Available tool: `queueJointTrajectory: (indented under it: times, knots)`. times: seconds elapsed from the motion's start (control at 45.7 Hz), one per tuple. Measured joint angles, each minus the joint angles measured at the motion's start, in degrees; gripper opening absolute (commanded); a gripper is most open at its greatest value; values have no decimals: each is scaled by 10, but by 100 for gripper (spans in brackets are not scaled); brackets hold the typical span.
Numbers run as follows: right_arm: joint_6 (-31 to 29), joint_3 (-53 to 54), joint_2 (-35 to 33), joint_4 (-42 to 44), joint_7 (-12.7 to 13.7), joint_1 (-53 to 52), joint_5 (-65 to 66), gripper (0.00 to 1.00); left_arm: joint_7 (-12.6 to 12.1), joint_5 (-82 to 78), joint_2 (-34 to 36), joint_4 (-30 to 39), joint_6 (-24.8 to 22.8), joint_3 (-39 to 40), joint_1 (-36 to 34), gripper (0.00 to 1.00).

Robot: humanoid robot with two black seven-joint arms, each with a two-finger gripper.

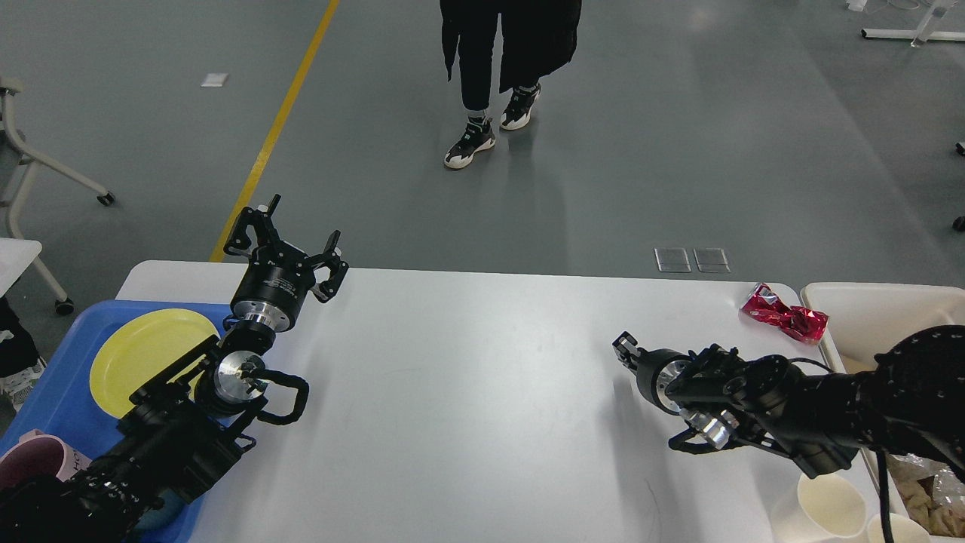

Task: Tidy desktop

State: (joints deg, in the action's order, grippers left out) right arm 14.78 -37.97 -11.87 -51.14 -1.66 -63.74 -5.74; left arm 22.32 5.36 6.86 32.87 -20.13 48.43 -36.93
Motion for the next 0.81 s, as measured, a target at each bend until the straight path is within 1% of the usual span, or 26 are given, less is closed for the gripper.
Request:
queueJointTrajectory:
  times: [0.131,0.219,0.241,0.284,0.372,0.459,0.547,0.612,0.722,0.809]
  knots:
    - [-80,-73,-50,-47,6,-81,7,100,0,0,0,0,0,0,0,96]
    - [-118,-102,-101,-115,7,-168,14,100,0,0,0,0,0,0,0,96]
    - [-145,-116,-126,-157,7,-222,24,100,0,0,1,0,0,0,0,96]
    - [-165,-129,-138,-185,7,-259,32,100,0,0,1,0,0,0,0,96]
    - [-234,-182,-151,-268,6,-372,58,100,0,0,1,0,0,0,0,96]
    - [-280,-232,-155,-341,5,-464,85,100,0,0,1,0,0,0,0,96]
    - [-303,-263,-158,-393,5,-523,113,100,0,0,1,0,0,0,0,96]
    - [-308,-276,-164,-407,5,-540,126,100,0,0,1,0,0,0,0,96]
    - [-309,-305,-179,-404,5,-538,149,100,0,0,1,0,0,0,0,96]
    - [-303,-330,-194,-400,4,-504,176,100,0,0,1,0,0,0,0,96]
